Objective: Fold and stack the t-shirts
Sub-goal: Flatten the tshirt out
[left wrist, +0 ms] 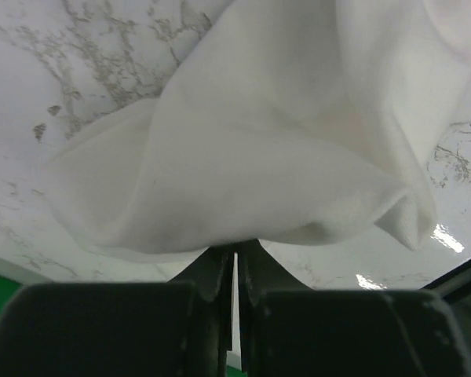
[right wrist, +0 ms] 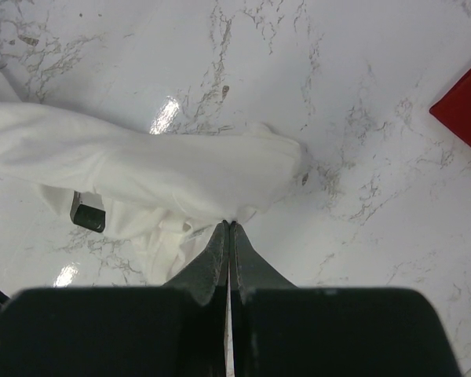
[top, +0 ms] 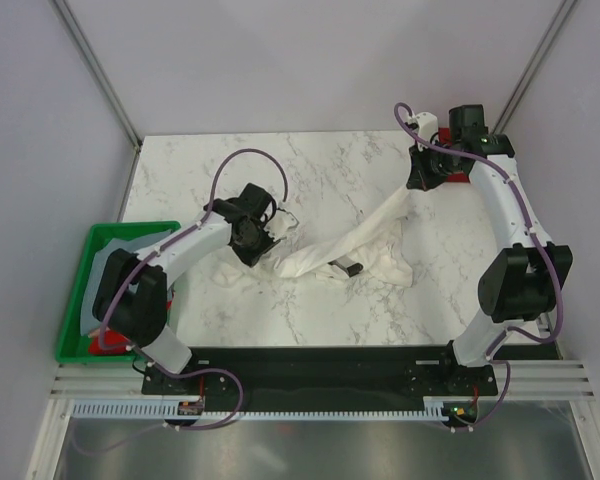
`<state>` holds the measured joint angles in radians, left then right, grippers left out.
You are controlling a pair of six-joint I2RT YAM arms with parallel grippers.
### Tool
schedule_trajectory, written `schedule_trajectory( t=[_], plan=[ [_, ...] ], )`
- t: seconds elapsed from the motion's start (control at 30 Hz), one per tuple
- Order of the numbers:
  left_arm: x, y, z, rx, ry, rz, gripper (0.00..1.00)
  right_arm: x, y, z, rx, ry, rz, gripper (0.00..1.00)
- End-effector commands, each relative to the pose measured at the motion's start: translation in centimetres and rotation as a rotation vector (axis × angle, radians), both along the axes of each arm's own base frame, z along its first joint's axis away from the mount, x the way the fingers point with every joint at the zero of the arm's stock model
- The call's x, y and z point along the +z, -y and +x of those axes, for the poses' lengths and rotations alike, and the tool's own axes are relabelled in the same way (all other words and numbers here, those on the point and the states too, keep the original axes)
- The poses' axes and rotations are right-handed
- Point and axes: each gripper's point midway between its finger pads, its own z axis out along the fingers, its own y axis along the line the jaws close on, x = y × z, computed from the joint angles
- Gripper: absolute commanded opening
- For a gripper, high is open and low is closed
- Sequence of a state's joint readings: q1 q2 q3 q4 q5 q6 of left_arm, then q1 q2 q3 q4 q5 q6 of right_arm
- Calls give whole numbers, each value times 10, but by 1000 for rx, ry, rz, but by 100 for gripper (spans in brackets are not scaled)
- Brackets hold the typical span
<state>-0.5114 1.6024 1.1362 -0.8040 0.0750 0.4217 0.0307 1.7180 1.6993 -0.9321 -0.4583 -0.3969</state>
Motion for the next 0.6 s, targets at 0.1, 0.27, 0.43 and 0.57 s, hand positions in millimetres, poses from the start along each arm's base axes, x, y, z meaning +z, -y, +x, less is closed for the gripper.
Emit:
schedule_trajectory(
  t=[0.1, 0.27, 0.43, 0.57],
  plan=[
    [98, 3, 55, 24, 314, -89, 2, 37, 5, 1, -6, 111, 7, 0],
    [152, -10, 120, -22, 564, -21, 2, 31, 4, 20, -37, 91, 52, 0],
    [162, -45, 217, 86, 669, 60, 8, 19, 1, 40, -45, 67, 73, 0],
    [144, -52, 251, 185, 613, 83, 37, 18, -2, 50, -42, 64, 90, 0]
  ],
)
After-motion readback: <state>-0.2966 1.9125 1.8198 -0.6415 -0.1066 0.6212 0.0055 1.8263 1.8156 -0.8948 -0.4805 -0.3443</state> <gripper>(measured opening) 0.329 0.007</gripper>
